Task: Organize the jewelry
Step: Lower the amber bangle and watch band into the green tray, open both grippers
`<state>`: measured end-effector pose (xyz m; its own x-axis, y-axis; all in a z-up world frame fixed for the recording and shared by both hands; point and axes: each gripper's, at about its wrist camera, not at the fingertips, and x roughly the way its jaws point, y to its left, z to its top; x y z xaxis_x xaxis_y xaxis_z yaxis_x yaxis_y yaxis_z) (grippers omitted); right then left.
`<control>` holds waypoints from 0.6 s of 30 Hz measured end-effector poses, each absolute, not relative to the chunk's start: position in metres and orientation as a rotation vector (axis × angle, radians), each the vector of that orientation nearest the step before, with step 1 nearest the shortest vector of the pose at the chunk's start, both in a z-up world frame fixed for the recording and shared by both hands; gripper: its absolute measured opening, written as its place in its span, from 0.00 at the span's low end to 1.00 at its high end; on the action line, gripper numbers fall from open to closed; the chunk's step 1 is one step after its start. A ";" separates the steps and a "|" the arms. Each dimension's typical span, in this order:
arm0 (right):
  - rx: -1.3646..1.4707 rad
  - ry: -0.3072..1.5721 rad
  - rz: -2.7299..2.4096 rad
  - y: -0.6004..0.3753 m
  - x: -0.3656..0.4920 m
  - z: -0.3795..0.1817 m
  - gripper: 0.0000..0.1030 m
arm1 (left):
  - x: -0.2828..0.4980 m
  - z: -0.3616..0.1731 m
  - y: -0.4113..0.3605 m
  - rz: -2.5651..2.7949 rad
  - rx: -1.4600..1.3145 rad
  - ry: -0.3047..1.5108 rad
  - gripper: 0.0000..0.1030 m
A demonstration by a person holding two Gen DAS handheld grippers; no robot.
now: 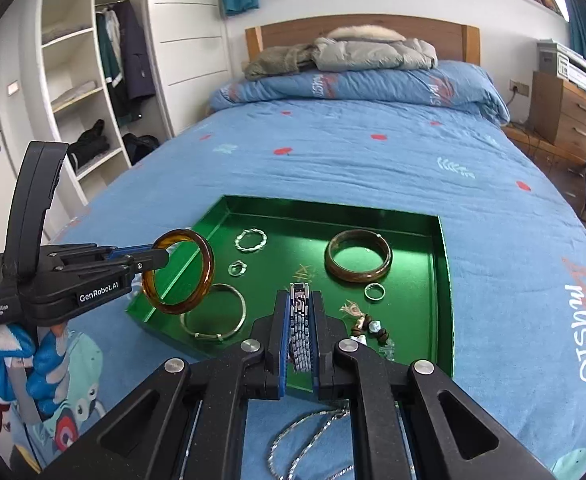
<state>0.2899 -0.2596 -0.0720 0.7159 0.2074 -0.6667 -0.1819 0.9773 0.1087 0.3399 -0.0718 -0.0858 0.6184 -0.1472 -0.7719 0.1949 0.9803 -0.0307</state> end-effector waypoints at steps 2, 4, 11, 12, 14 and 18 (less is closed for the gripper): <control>0.042 0.762 0.202 -0.259 0.296 -0.079 0.08 | 0.346 -0.093 -0.072 -0.184 0.057 0.894 0.08; 0.045 0.779 0.190 -0.257 0.300 -0.086 0.08 | 0.350 -0.099 -0.071 -0.180 0.050 0.902 0.08; 0.045 0.823 0.144 -0.249 0.311 -0.097 0.08 | 0.356 -0.108 -0.071 -0.192 0.044 0.902 0.09; 0.041 0.827 0.134 -0.247 0.312 -0.098 0.08 | 0.357 -0.108 -0.071 -0.195 0.039 0.901 0.09; 0.034 0.834 0.116 -0.244 0.315 -0.099 0.08 | 0.358 -0.108 -0.071 -0.200 0.024 0.896 0.09; 0.018 0.851 0.086 -0.238 0.322 -0.101 0.08 | 0.359 -0.108 -0.072 -0.212 0.000 0.886 0.09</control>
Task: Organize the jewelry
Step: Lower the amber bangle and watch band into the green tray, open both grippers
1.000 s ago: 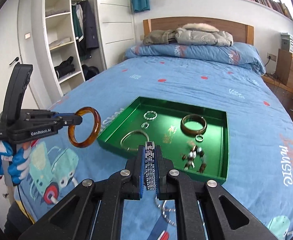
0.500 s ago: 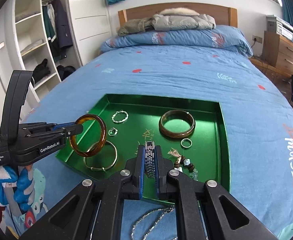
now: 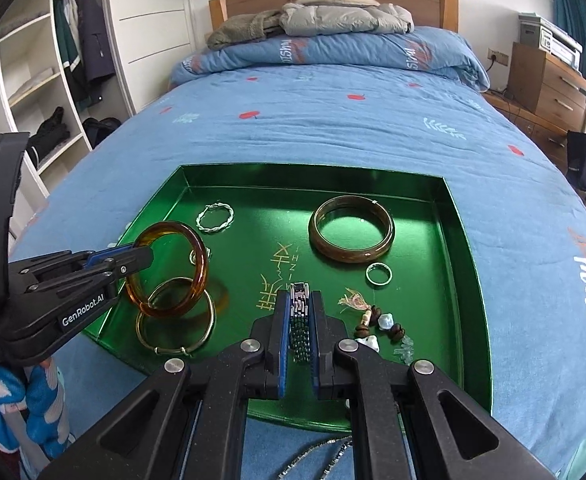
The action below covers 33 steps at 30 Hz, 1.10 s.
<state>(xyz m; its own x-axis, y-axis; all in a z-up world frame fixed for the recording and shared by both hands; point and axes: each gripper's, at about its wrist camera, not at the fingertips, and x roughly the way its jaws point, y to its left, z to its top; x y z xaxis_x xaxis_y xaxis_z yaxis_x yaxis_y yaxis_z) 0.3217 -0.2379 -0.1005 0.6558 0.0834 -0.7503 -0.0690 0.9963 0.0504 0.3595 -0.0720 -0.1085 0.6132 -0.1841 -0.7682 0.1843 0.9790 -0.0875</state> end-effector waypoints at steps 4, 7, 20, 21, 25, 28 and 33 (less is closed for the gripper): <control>-0.003 0.870 0.059 -0.232 0.327 -0.102 0.08 | 0.360 -0.110 -0.074 -0.216 -0.006 0.875 0.09; -0.011 0.882 0.040 -0.230 0.330 -0.103 0.08 | 0.361 -0.114 -0.075 -0.215 -0.004 0.878 0.09; -0.021 0.919 -0.021 -0.232 0.343 -0.109 0.08 | 0.362 -0.122 -0.070 -0.226 -0.034 0.877 0.09; -0.018 0.922 -0.026 -0.232 0.343 -0.110 0.08 | 0.362 -0.122 -0.070 -0.224 -0.030 0.876 0.09; -0.018 0.937 -0.041 -0.233 0.347 -0.113 0.08 | 0.364 -0.124 -0.070 -0.224 -0.023 0.881 0.10; -0.010 0.948 -0.045 -0.234 0.348 -0.115 0.08 | 0.367 -0.127 -0.071 -0.223 -0.017 0.890 0.12; -0.001 0.960 -0.047 -0.237 0.348 -0.117 0.08 | 0.369 -0.128 -0.074 -0.217 -0.003 0.891 0.12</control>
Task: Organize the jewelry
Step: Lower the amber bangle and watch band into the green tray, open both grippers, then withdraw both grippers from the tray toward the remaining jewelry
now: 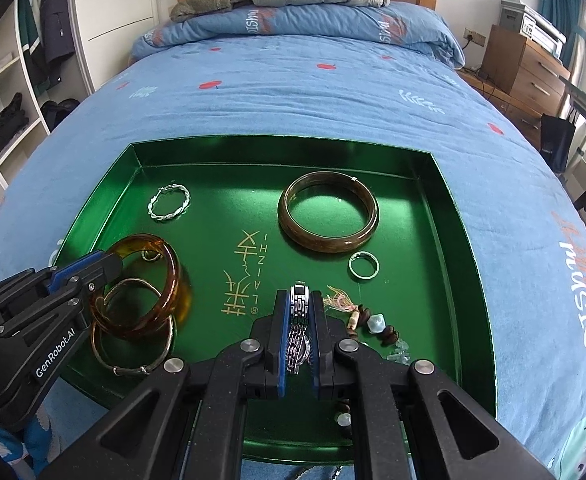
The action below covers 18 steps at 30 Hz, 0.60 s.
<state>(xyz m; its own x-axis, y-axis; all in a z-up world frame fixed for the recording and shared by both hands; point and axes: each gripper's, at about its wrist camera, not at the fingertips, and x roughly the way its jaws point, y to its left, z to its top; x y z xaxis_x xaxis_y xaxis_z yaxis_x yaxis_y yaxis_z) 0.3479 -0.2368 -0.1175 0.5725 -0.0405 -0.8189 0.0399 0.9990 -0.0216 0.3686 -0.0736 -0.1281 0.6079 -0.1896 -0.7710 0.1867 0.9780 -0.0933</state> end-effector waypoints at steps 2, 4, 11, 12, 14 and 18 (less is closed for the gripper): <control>0.011 0.962 -0.045 -0.238 0.348 -0.117 0.08 | 0.369 -0.127 -0.075 -0.221 -0.003 0.897 0.12; 0.016 0.961 -0.042 -0.237 0.346 -0.115 0.09 | 0.368 -0.126 -0.077 -0.228 0.000 0.901 0.12; 0.041 0.926 -0.056 -0.245 0.335 -0.098 0.27 | 0.357 -0.111 -0.082 -0.242 0.018 0.861 0.25; 0.046 0.918 -0.060 -0.247 0.333 -0.094 0.28 | 0.356 -0.108 -0.082 -0.241 0.018 0.853 0.27; 0.056 0.900 -0.069 -0.251 0.328 -0.087 0.32 | 0.352 -0.100 -0.082 -0.250 0.013 0.839 0.30; 0.075 0.858 -0.083 -0.260 0.315 -0.068 0.36 | 0.341 -0.082 -0.080 -0.256 0.012 0.793 0.33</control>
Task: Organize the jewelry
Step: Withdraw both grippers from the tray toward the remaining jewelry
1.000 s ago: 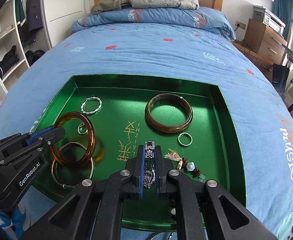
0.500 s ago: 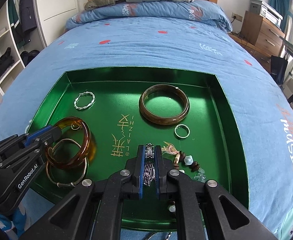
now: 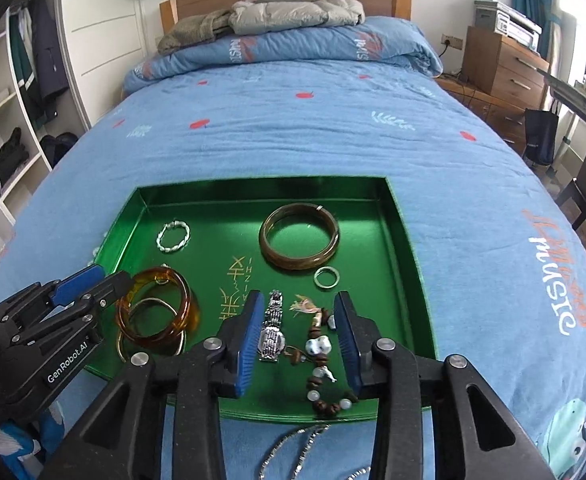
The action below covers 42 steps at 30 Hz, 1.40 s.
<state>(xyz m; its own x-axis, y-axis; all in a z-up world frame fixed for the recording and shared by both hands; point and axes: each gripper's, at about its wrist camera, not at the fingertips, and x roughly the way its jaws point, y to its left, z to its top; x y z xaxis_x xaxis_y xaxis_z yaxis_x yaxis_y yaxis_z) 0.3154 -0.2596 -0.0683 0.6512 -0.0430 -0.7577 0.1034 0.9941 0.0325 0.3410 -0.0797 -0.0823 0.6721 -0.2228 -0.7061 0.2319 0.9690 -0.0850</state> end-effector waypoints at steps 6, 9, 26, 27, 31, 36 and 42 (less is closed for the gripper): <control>0.065 0.792 -0.073 -0.263 0.294 -0.040 0.42 | 0.320 -0.057 -0.075 -0.259 0.010 0.731 0.33; 0.058 0.764 -0.062 -0.261 0.283 -0.028 0.43 | 0.307 -0.049 -0.072 -0.274 0.009 0.712 0.33; -0.053 0.720 -0.048 -0.255 0.204 0.001 0.51 | 0.224 -0.022 -0.055 -0.316 0.033 0.660 0.44; -0.056 0.723 -0.049 -0.255 0.200 0.001 0.51 | 0.219 -0.022 -0.054 -0.315 0.036 0.659 0.44; -0.060 0.726 -0.045 -0.255 0.184 -0.001 0.52 | 0.202 -0.022 -0.049 -0.317 0.043 0.662 0.44; -0.054 0.726 -0.026 -0.253 0.168 -0.007 0.56 | 0.183 -0.029 -0.044 -0.302 0.076 0.681 0.44; -0.077 0.729 0.006 -0.245 0.151 -0.014 0.57 | 0.165 -0.035 -0.034 -0.277 0.098 0.695 0.44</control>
<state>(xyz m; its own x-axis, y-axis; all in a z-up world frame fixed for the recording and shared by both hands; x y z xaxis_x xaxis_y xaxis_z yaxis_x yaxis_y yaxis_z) 0.1506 -0.2450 -0.0139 0.7462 -0.0212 -0.6654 -0.0324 0.9972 -0.0680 0.1652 -0.0343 -0.0348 0.7330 -0.2191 -0.6440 0.2841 0.9588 -0.0029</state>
